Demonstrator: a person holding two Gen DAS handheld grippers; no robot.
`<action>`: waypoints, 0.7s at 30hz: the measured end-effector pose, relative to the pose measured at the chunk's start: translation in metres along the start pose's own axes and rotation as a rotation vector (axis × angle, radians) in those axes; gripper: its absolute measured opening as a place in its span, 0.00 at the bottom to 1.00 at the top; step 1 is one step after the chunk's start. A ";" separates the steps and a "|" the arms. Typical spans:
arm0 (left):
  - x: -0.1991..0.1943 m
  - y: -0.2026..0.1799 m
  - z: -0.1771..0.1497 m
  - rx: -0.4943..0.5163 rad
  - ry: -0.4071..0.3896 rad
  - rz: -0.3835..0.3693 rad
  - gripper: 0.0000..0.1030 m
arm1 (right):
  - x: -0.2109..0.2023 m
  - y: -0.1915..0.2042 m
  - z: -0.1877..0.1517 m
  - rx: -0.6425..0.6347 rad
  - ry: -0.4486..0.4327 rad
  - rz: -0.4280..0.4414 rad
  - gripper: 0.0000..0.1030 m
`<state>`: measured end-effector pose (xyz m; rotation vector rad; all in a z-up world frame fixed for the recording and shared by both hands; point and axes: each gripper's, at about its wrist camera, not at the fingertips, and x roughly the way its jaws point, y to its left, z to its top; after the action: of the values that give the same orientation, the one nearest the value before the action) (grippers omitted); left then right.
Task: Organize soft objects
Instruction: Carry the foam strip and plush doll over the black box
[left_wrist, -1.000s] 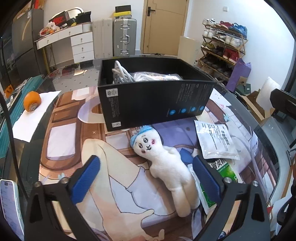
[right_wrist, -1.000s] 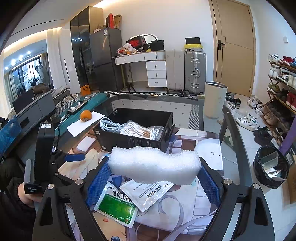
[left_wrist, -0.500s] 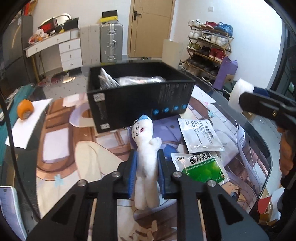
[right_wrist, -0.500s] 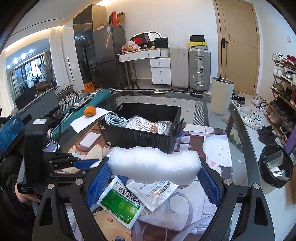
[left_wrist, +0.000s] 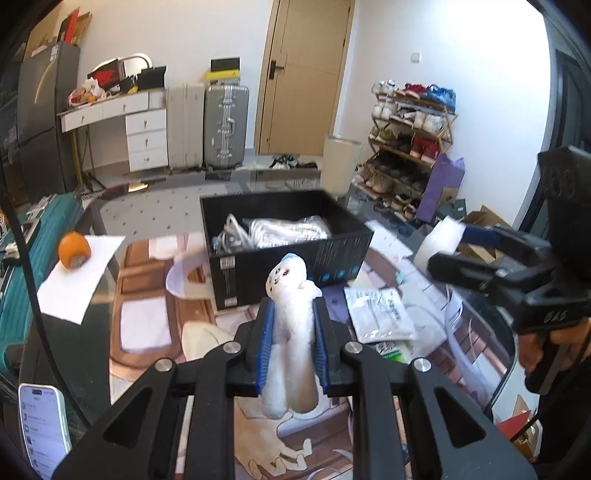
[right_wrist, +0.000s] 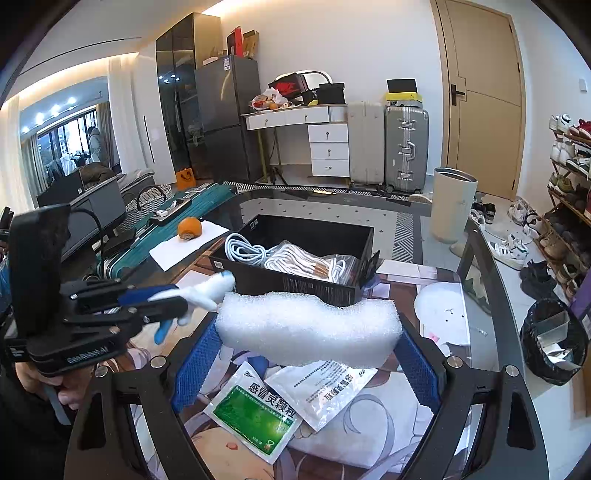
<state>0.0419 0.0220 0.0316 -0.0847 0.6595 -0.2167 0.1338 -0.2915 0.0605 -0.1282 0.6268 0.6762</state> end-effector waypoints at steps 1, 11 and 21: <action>-0.003 0.000 0.002 0.002 -0.012 -0.005 0.17 | 0.000 0.001 0.001 -0.003 -0.003 0.001 0.88; -0.014 0.000 0.021 0.006 -0.076 -0.012 0.17 | 0.009 0.002 0.015 -0.009 -0.024 0.012 0.88; -0.004 0.004 0.048 0.013 -0.112 -0.013 0.17 | 0.034 -0.001 0.031 -0.005 -0.041 0.013 0.88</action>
<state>0.0694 0.0277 0.0714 -0.0881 0.5460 -0.2273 0.1703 -0.2647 0.0654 -0.1145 0.5873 0.6909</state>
